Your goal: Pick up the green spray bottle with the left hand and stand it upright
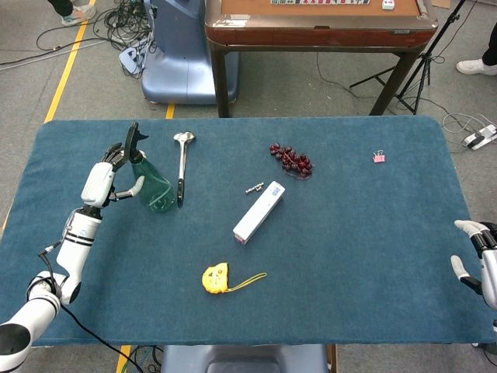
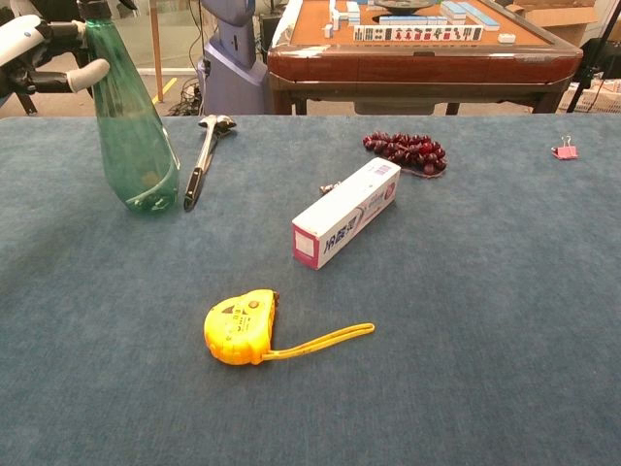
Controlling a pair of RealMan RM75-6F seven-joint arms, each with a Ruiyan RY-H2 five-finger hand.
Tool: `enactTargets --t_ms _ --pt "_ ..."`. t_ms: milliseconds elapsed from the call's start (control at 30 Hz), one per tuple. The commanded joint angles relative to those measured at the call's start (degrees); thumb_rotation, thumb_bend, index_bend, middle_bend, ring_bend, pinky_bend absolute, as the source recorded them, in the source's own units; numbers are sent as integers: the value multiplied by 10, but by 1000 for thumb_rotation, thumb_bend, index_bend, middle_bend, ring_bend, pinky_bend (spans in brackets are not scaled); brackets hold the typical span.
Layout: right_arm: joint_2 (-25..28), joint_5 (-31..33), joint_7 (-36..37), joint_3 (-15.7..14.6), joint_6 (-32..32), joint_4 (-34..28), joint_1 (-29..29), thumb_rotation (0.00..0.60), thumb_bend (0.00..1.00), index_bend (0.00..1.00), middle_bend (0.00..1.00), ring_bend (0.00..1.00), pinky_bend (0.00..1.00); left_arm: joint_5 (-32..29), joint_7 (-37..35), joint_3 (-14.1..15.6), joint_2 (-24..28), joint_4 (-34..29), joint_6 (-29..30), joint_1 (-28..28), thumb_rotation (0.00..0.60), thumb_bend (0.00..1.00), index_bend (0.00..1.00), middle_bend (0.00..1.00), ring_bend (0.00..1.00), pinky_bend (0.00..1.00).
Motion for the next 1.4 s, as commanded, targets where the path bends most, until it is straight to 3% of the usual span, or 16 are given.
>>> enactTargets --t_ms 33,233,300,400,567,967,1067,1200,1400 --pt "0 -1 1 0 1 1 0 600 290 278 308 202 220 -3 4 -1 8 -12 -2 2 351 460 303 236 128 38" --pt "1 -1 3 0 3 1 -2 600 289 278 309 202 220 -3 16 2 17 -28 -5 6 312 459 290 213 101 28" --pt "1 -1 4 0 3 1 -2 600 289 278 311 202 220 -3 17 2 19 -32 -4 7 267 459 257 183 74 20" --pt "1 -2 4 0 4 1 -3 600 290 278 311 202 220 -4 18 2 22 -38 -3 7 244 459 182 141 37 10" --pt "0 -2 4 0 4 2 -2 600 289 278 311 202 220 1 18 6 31 -54 0 10 233 459 102 106 10 2" --pt "0 -2 11 0 1 7 -2 600 290 278 311 202 220 -3 53 12 86 -122 1 36 219 459 107 92 1 0" --pt "0 -2 13 0 0 9 -1 600 289 278 311 202 220 -13 73 10 104 -144 -2 48 302 459 125 92 6 0" --pt "1 0 16 0 -4 12 0 600 289 278 311 202 220 -27 107 7 141 -200 6 73 574 459 205 95 38 0" --pt "0 -1 22 -1 -19 18 8 600 290 278 311 202 220 -46 193 8 197 -290 13 109 600 459 229 121 53 0"
